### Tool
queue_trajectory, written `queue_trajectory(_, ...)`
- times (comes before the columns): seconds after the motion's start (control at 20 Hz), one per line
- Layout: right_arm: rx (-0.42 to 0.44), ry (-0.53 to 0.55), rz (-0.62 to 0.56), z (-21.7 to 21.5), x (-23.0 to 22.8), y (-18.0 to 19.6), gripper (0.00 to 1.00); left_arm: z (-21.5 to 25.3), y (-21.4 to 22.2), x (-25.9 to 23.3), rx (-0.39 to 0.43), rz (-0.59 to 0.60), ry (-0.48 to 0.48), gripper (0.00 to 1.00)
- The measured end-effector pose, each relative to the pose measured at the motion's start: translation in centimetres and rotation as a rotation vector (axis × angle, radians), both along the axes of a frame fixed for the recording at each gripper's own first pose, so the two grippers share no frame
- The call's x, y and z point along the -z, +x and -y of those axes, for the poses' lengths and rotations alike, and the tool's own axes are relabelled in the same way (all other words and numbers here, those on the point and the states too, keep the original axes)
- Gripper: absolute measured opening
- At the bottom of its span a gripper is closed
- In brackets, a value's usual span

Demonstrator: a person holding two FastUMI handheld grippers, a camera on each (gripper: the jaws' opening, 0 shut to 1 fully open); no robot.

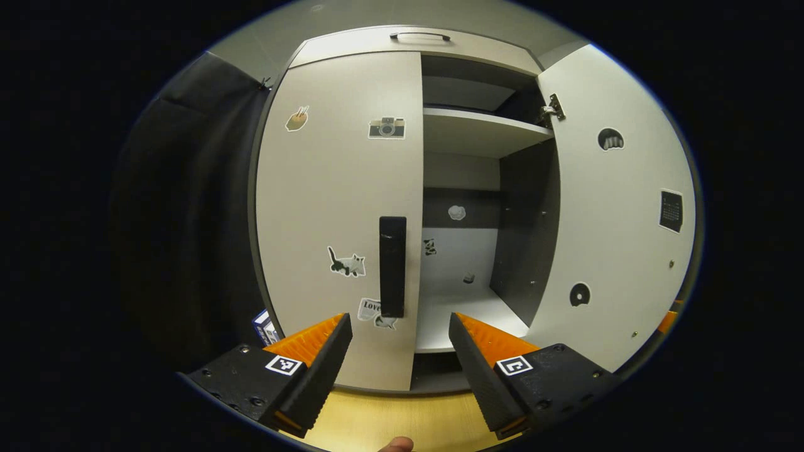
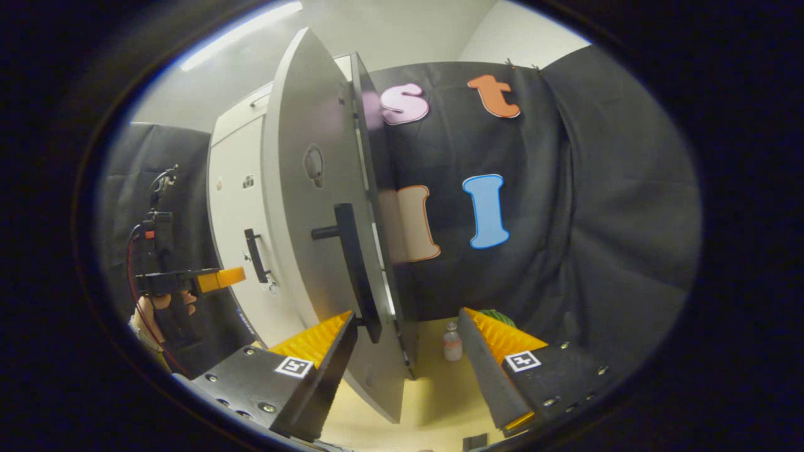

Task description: Open the right door of the double-door shoe cabinet with the right hand, and open the left door with the left hand.

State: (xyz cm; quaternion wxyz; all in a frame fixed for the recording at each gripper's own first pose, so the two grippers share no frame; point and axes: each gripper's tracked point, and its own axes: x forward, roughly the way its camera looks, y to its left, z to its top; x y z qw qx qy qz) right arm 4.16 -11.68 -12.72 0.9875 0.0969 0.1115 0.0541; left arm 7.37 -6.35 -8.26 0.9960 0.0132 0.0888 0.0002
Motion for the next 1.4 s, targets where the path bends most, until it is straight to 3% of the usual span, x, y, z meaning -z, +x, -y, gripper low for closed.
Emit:
queue_trajectory(0.05,0.021,-0.001,0.000,0.4,0.0,-0.1,0.88,-0.2,0.8,0.0,0.002,0.003,0.006,0.96)
queue_trajectory(0.1,0.044,-0.006,-0.001,0.6,0.1,-0.1,0.95,-0.4,1.5,-0.1,0.006,0.006,0.010,0.96)
queue_trajectory(0.5,0.180,0.008,-0.036,2.4,1.8,-0.3,0.95,-0.9,6.5,0.3,0.041,0.013,0.037,0.97)
queue_trajectory(1.0,0.272,0.043,-0.066,3.9,3.5,-0.8,0.95,-1.3,9.6,0.4,0.029,0.044,0.038,0.96)
queue_trajectory(1.15,0.276,0.052,-0.069,3.8,3.7,-0.5,0.95,-1.6,9.9,1.4,0.018,0.016,0.022,0.83)
queue_trajectory(1.4,0.269,0.031,-0.081,4.0,4.1,-0.1,0.95,-1.7,10.0,1.6,0.017,0.031,0.026,0.77)
